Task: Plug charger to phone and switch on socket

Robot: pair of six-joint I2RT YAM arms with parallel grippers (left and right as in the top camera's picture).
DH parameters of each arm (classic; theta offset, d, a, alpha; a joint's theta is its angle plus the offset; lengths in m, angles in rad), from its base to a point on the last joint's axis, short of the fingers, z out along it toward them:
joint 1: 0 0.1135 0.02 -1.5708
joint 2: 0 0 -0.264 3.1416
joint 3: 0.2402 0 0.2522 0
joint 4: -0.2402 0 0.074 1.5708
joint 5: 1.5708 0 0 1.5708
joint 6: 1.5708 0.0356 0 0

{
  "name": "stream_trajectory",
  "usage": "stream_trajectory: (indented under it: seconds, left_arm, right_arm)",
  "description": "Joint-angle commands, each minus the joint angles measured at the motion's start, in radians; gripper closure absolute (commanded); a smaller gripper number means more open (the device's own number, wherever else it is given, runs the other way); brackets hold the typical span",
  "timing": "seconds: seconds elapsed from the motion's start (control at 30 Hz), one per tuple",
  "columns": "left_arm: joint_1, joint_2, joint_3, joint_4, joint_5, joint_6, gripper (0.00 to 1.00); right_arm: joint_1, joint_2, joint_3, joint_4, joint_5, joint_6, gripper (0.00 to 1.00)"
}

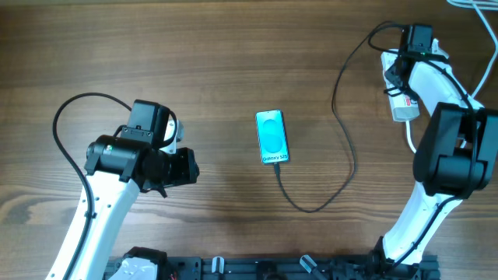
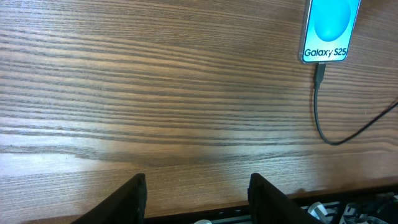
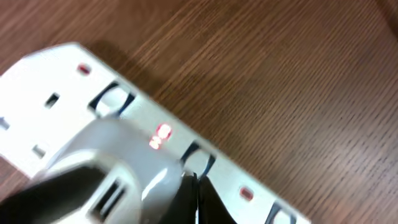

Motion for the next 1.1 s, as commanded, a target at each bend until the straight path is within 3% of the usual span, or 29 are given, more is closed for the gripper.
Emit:
stream_trajectory:
  seconds: [0.0, 0.2, 0.4, 0.53, 0.67, 0.83, 0.93, 0.97, 1.0, 1.07]
  left_arm:
    - [0.0, -0.016, 0.004, -0.001, -0.016, -0.009, 0.48]
    - [0.0, -0.016, 0.004, 0.001, -0.016, -0.009, 0.51]
    - [0.0, -0.018, 0.004, 0.003, -0.016, -0.009, 0.52]
    - [0.0, -0.068, 0.004, 0.027, -0.016, -0.009, 0.56]
    - [0.0, -0.216, 0.004, 0.035, -0.016, -0.009, 0.56]
    - [0.0, -0.526, 0.004, 0.035, -0.016, -0.009, 0.53]
    - [0.0, -0.664, 0.004, 0.034, -0.016, -0.009, 0.4]
    - [0.0, -0.704, 0.004, 0.034, -0.016, -0.009, 0.25]
    - [0.0, -0.73, 0.004, 0.034, -0.016, -0.009, 0.0]
    - [0.0, -0.743, 0.004, 0.025, -0.016, -0.009, 0.0]
  right_arm:
    - [0.05, -0.024, -0.011, -0.037, -0.111, -0.013, 0.95]
    - [0.05, -0.281, -0.011, -0.187, 0.049, 0.089, 0.95]
    - [0.05, -0.562, -0.011, -0.343, 0.029, 0.122, 0.95]
    - [0.05, -0.847, -0.011, -0.474, 0.027, 0.118, 0.95]
    - [0.05, -1.098, -0.011, -0.561, 0.026, 0.119, 0.95]
    - [0.05, -1.382, -0.011, -0.755, 0.027, 0.118, 0.94]
    - [0.05, -1.489, -0.011, -0.886, 0.027, 0.119, 0.79]
    - [0.05, -1.51, -0.011, -0.928, 0.027, 0.119, 0.71]
    - [0.05, -1.527, -0.011, -0.97, 0.027, 0.118, 0.53]
    - [0.05, -1.536, -0.011, -1.041, 0.027, 0.118, 0.29]
